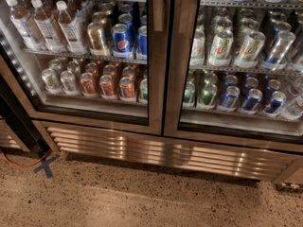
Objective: Open right fridge door
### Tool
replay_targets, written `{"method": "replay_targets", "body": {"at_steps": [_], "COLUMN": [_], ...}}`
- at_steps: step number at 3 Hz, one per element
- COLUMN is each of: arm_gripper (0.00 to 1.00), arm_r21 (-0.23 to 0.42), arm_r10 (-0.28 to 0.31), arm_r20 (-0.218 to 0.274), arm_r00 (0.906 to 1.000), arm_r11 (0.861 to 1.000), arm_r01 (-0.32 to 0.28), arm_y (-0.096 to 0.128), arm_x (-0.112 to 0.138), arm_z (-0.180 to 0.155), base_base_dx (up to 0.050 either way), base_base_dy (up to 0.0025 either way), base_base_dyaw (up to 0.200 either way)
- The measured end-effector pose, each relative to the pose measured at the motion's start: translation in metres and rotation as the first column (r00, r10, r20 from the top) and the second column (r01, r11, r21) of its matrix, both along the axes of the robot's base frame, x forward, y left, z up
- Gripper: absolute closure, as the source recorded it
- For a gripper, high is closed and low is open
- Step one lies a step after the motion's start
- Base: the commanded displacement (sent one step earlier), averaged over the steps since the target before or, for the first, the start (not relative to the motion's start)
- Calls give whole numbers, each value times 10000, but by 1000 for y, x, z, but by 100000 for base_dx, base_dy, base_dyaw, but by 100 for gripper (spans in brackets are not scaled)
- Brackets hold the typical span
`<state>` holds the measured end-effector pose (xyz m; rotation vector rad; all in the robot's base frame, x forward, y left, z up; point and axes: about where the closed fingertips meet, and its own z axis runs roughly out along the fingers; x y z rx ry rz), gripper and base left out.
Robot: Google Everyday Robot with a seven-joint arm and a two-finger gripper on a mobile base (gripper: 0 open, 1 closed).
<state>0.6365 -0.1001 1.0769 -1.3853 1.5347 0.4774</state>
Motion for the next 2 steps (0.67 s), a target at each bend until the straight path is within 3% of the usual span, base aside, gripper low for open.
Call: {"method": "replay_targets", "body": {"at_steps": [2], "arm_gripper": [100], "arm_r21": [-94], "arm_r10": [75], "arm_r20": [-1], "arm_r00": [10000], "arm_r11": [9999], "arm_r01": [-75], "arm_y": [2], "arm_x": [-3], "arm_z": [-3], "base_base_dx": [0], "base_base_dy": [0], "base_base_dyaw": [0]}}
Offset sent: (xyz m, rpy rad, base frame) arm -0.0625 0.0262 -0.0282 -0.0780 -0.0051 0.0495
